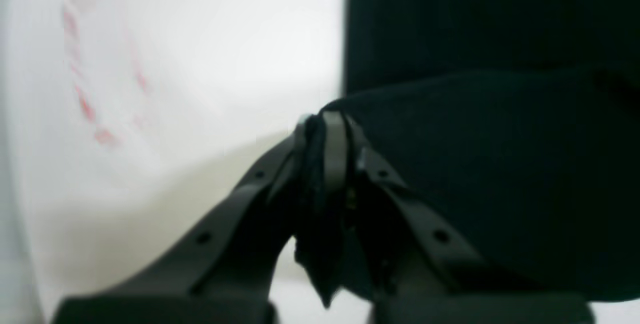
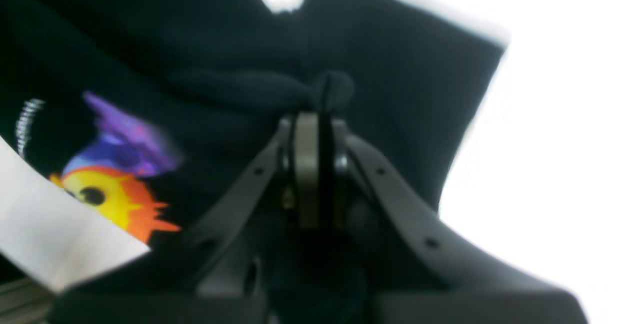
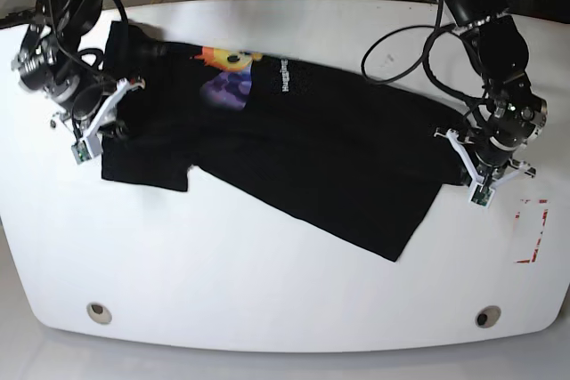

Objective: Fold the T-shirt properly
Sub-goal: 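Lift the folded shirt with both grippers and swing it across the table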

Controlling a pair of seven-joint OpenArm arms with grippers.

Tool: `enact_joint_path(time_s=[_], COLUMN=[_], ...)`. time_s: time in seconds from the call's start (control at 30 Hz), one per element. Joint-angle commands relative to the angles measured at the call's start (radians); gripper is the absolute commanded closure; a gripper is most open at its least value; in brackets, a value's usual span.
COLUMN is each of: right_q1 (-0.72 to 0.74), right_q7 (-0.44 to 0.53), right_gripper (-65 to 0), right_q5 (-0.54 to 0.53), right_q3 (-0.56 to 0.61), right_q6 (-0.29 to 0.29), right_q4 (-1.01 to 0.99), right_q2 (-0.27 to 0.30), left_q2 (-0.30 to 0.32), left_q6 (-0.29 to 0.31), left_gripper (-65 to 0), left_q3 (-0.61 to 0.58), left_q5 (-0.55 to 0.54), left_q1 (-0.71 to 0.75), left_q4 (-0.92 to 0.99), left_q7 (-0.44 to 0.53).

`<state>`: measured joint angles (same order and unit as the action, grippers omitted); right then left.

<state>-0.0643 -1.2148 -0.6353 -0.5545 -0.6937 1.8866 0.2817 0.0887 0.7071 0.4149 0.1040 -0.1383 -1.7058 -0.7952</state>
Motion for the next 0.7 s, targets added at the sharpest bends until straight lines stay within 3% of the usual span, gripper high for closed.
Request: enact_joint_path(time_s=[0.0,0.13,0.3,0.67], right_q1=[0.070,0.226,0.413,0.832], right_q7=[0.022,0.022,0.022,0.022], right_gripper=[0.0,0.0,0.0,0.0], right_q5=[0.010,0.067,0.105,0.099], right_q3=[0.020,0.084,0.184,0.428], right_q6=[-0.004,-0.004,-0.004,-0.004], right_q4=[-0.029,-0.098,-0.161,-0.261], right_q2=[0.037,0.075,0.123,0.236], left_q2=[0.012,0.013,0.026,0.170], left_q6=[-0.009,-0.047,-0.053,-0.047], left_gripper=[0.0,0.0,0.0,0.0], left_q3=[-0.004,-0.037,-0.035,-0.041], left_q5=[-0.008,-0.008,-0.007,-0.014], left_q1=[-0.062,-0.156,-0.292,-0.584], left_q4=[-0.036,-0.040,-0.055,-0.056], left_q7=[0.026,0.026,0.024,-0.013])
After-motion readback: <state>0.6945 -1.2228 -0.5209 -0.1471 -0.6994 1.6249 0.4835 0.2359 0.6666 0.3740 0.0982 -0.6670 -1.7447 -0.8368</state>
